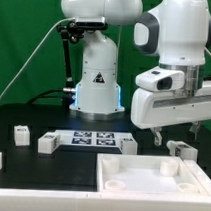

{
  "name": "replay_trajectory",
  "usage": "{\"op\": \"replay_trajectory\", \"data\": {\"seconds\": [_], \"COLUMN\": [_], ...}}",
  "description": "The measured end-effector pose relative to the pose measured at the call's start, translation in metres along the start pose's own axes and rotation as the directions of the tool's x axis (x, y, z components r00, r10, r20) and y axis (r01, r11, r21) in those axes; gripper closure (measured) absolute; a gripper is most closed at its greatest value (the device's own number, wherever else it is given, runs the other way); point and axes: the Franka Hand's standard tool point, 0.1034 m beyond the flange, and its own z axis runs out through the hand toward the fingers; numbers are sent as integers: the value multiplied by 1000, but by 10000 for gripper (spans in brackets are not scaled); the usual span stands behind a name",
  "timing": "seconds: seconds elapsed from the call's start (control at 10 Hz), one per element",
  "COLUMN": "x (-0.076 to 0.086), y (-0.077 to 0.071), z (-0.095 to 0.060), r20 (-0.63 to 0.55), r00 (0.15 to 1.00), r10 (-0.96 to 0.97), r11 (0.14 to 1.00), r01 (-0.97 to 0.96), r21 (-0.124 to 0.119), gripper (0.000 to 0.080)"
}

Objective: Assemble one leg

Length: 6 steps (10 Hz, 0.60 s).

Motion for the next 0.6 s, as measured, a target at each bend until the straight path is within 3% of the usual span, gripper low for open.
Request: {"op": "replay_trajectory", "data": {"seconds": [0.1, 0.2, 0.3, 0.4, 0.6], "x": [2, -8, -19, -15, -21], "y": [0, -9, -21, -26, -27], "z": [-1, 3, 2, -1, 2], "r20": [-11, 37, 166, 259, 431], "r00": [1000, 998, 984, 964, 900], "r10": [0, 45, 60, 58, 60], "r11": [1000, 999, 998, 998, 998], "r01": [0, -45, -58, -53, -53], "r21": [0, -3, -18, -25, -28], "gripper": [150, 150, 150, 150, 150]}}
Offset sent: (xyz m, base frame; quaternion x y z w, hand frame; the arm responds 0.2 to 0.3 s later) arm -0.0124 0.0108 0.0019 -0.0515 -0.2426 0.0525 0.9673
